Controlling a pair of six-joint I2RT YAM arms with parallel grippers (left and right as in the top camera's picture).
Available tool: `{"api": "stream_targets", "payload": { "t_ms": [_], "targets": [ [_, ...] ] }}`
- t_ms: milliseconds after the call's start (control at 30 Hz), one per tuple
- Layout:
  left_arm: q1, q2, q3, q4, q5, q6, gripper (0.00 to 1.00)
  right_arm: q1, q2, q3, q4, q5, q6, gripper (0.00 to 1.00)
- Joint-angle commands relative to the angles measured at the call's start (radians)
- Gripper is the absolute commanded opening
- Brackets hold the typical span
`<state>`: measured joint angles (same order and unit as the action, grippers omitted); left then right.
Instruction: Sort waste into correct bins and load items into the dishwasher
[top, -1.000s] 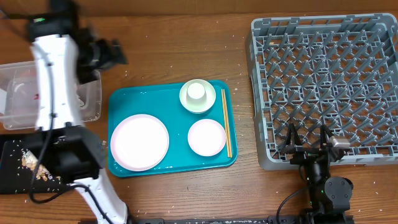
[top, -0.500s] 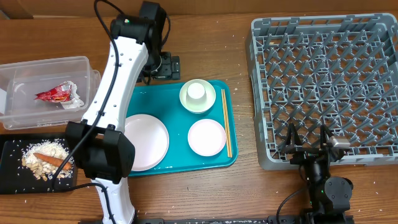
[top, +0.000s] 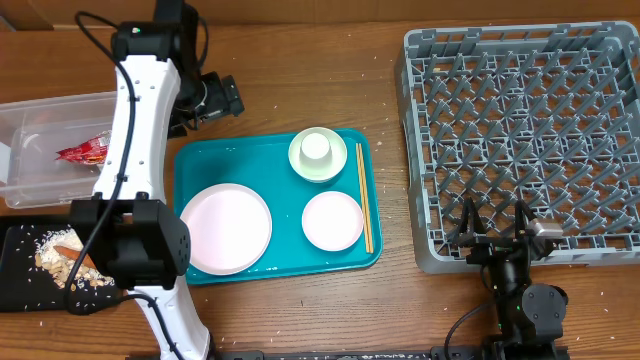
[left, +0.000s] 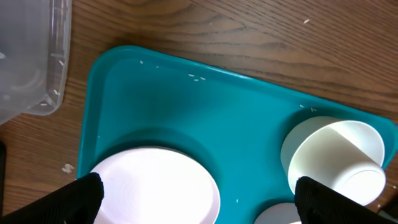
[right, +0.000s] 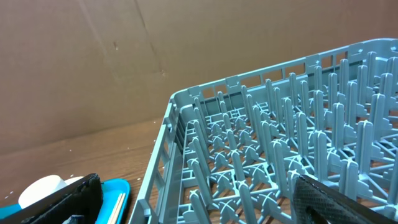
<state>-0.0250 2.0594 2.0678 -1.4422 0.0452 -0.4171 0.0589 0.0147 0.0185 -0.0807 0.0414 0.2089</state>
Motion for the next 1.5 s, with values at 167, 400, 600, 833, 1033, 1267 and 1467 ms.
{"api": "stream_targets", "payload": {
  "t_ms": [167, 400, 600, 833, 1033, 1267, 1467],
  "targets": [
    [-0.008, -0.011, -0.011, 0.007, 0.041, -0.017, 1.00, -0.002, -0.012, -0.010, 0.190, -0.221, 0.235, 1.00],
    [-0.008, -0.011, -0.011, 0.007, 0.041, -0.017, 1.00, -0.002, -0.012, -0.010, 0.261, -0.500, 0.706, 1.00],
    [-0.008, -0.011, -0.011, 0.007, 0.041, -0.017, 1.00, -0.002, -0.012, -0.010, 0.341, -0.584, 0.853, 1.00],
    [-0.008, -0.011, -0.011, 0.007, 0.041, -0.017, 1.00, -0.002, -0.011, 0.078, 0.337, -0.683, 0.784, 1.00],
    [-0.008, -0.011, -0.011, 0.007, 0.041, -0.017, 1.00, -0.002, 0.058, 0.336, -0.026, -0.637, 0.555, 1.00],
    [-0.008, -0.011, -0.011, 0.007, 0.041, -0.017, 1.00, -0.002, 0.334, 0.681, -0.327, -0.692, 0.350, 1.00],
    [-0.008, -0.011, -0.011, 0.007, 0.041, -0.017, 1.00, 0.035, 0.636, 0.967, -0.628, -0.714, 0.165, 1.00]
  ]
}}
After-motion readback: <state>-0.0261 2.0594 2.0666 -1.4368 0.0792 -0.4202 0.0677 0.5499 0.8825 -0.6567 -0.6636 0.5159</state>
